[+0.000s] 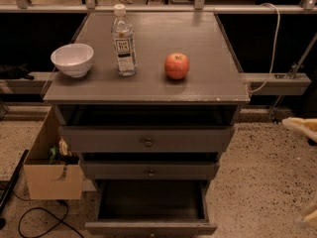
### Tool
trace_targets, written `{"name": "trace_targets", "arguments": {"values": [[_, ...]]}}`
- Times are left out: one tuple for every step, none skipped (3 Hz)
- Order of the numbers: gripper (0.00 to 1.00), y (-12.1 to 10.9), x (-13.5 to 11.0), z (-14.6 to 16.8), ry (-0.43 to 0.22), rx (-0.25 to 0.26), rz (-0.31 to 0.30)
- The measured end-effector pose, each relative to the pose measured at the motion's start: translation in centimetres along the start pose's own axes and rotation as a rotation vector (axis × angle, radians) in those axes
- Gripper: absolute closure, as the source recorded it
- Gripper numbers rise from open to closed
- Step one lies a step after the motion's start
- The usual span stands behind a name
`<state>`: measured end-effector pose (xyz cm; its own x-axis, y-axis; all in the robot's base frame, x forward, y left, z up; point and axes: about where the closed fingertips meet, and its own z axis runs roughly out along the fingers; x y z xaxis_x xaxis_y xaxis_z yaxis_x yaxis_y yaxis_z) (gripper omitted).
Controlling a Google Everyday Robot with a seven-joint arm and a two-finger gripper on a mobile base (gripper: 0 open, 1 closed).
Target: Close bottom drawer
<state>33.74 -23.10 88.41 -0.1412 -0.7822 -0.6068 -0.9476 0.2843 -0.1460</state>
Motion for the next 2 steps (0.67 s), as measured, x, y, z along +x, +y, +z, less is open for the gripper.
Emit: {"name": "trace_targets", "arguments": {"values": [[0.00, 4.2, -1.4, 4.1, -0.147, -0.084, -0.014], [0.00, 7.1, -2.5, 9.3, -0.167, -0.173, -0.021]]}}
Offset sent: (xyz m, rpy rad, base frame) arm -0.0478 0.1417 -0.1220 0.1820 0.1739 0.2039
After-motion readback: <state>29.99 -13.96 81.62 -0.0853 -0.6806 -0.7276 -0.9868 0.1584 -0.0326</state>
